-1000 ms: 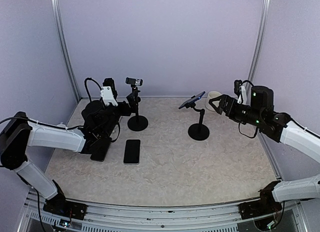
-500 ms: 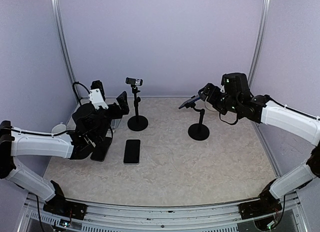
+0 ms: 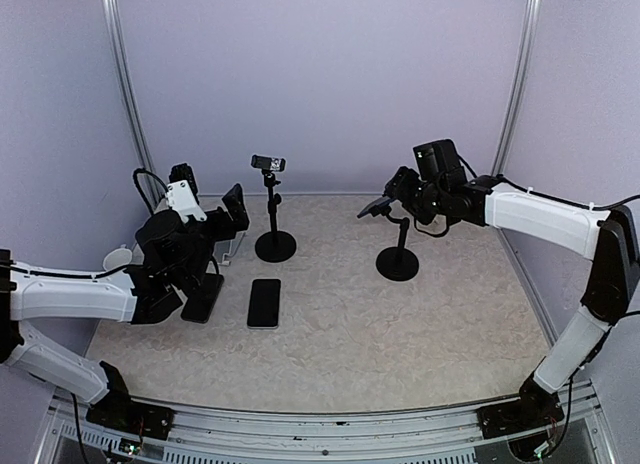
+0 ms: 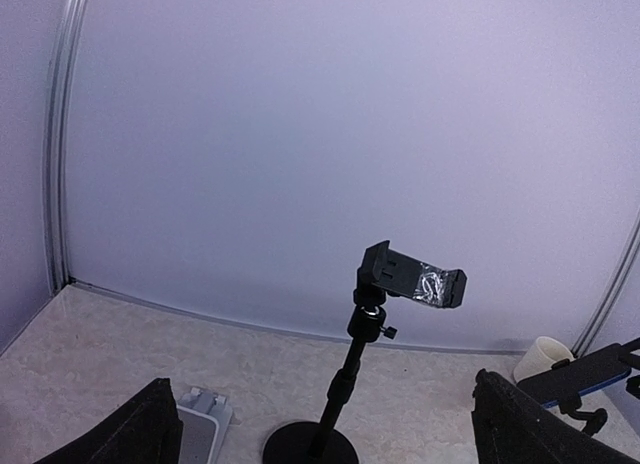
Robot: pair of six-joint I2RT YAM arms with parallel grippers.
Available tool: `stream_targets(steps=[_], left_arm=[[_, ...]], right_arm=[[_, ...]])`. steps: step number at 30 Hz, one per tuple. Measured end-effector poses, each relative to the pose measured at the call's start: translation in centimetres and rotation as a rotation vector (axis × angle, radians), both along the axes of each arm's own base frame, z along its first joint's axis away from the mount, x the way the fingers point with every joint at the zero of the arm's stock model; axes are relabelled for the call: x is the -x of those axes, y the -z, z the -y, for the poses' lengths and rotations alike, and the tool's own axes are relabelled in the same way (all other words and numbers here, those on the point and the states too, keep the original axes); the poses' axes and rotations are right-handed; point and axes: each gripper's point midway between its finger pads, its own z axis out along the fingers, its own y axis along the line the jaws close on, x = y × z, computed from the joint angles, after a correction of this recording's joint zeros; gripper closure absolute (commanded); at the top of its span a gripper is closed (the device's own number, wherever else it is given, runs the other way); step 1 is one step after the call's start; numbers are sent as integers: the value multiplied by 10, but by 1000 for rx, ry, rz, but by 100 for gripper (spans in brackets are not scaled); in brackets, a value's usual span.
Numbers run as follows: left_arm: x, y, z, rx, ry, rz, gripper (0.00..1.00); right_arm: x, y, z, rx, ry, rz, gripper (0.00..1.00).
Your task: Remove the phone from the phone stand
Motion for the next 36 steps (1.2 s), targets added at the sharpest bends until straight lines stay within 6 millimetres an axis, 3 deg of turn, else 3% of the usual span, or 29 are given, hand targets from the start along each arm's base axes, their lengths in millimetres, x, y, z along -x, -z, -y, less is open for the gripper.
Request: stream_targets(steps=[6, 14, 29, 36], left_arm=[[2, 0, -5, 0, -16, -1, 1], [5, 8, -12, -28, -41, -14, 1], [5, 6, -13, -41, -47, -9, 1], [8, 0, -12, -38, -27, 4, 1]], right_arm=[[-17, 13, -8, 9, 29, -25, 42], [-23, 29, -4, 28, 81, -67, 65], [-23, 21, -10, -27, 87, -69, 100], [-12, 16, -12, -5, 19, -80, 100]])
